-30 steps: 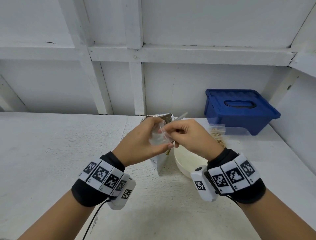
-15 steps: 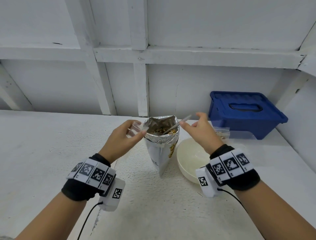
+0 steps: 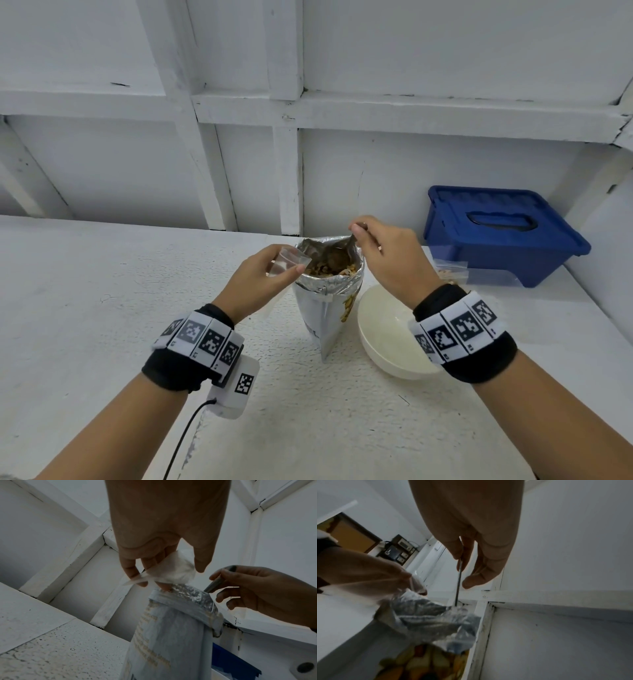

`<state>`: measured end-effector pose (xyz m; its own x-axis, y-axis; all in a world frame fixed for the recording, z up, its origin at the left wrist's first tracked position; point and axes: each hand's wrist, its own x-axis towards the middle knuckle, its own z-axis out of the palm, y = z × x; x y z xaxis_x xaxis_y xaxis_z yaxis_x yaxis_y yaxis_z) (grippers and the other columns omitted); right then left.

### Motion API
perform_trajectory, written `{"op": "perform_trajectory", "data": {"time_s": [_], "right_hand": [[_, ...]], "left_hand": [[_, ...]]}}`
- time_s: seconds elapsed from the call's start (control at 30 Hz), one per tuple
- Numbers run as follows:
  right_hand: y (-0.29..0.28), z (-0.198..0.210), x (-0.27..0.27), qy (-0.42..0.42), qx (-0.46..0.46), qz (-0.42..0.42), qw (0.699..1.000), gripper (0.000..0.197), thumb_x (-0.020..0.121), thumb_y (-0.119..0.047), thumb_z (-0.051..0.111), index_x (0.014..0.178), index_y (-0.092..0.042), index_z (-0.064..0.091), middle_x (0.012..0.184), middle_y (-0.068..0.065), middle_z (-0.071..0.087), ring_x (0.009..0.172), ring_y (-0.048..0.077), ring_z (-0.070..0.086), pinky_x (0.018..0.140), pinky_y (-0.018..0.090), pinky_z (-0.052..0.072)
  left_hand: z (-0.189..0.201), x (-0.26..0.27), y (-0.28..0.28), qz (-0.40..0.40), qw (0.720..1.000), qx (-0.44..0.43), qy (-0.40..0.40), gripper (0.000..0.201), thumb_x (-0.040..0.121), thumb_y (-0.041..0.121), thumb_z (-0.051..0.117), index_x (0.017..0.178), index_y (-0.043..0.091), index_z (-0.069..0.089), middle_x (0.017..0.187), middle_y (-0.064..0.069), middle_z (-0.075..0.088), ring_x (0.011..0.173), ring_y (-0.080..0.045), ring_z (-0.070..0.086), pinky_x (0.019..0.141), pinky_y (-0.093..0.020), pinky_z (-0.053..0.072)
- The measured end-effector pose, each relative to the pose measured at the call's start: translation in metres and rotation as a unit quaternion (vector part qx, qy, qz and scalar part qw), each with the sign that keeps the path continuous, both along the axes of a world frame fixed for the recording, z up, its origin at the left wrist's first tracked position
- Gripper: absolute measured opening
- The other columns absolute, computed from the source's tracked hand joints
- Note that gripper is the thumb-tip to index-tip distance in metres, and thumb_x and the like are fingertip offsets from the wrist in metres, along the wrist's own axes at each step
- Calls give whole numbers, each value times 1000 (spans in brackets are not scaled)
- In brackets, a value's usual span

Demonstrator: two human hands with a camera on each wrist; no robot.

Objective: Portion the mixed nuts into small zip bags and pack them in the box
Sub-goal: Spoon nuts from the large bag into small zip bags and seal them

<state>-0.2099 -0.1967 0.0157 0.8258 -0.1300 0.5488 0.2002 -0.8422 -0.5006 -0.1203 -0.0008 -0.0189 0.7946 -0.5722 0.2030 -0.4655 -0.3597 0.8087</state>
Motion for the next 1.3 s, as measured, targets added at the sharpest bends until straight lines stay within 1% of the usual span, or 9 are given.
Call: {"op": "perform_trajectory", "data": {"time_s": [0.13,0.23,0.5,0.63,0.7,0.77,1.03,1.2,1.3], "right_hand": [[0,-11,5,11,-27,14,999,23,97,-16,43,96,-3,62,79,10,63,70,21,57,65,36,50],[2,-15,5,15,-24,3,1000,22,97,-15,42,96,-3,61,73,8,62,64,21,57,59,34,49],[3,-15,4,44,39,-11,998,23,97,-15,41,95,-2,60,69,12,62,63,25,60,64,41,51],[3,-15,3,75,106,-30,991,22,98,-17,41,93,-7,59,70,11,64,63,17,62,62,29,51],[2,-16,4,94,175,-40,979,20,98,-16,40,89,-11,58,66,6,62,54,5,60,54,17,49],[1,-18,5,108,258,-46,959,23,98,-13,39,83,-12,56,61,5,61,47,2,58,49,12,46],[-15,-16,9,94,441,-112,886,23,97,-9,40,82,-7,56,60,11,62,43,8,60,43,17,49],[-24,-15,9,78,472,-135,868,22,97,-9,40,84,-6,57,64,12,62,43,7,61,43,16,49],[-29,-11,6,70,477,-145,864,23,97,-10,39,82,-8,56,66,12,62,43,6,60,43,16,49]], "left_hand": [[-2,2,-2,-3,1000,-6,2,23,86,34,60,108,27,55,96,19,60,87,1,60,64,-5,44],[-2,3,-3,0,1000,-5,0,24,86,33,60,108,25,55,96,16,61,87,1,59,68,-10,45],[-3,6,-1,-2,1000,-3,1,23,86,34,60,107,28,55,94,20,60,87,3,59,72,-14,45],[-2,6,-2,-7,1000,-5,7,23,85,34,61,107,27,55,96,16,62,89,-1,61,74,-16,48],[-2,6,-2,-12,1000,-9,14,24,85,33,62,107,28,55,99,14,63,91,-2,62,73,-14,48],[-2,6,-2,-14,1000,-11,19,25,83,34,63,106,29,55,101,11,64,91,-3,63,71,-12,48],[4,8,-1,-22,999,19,14,30,82,34,64,110,29,53,103,9,61,88,-5,59,66,-11,44],[16,12,-2,-6,999,41,-22,37,83,33,65,117,22,54,96,16,56,81,-1,54,64,-9,39],[22,16,-3,-20,993,105,-50,47,82,36,65,124,18,53,105,10,55,83,-4,50,65,-9,36]]}}
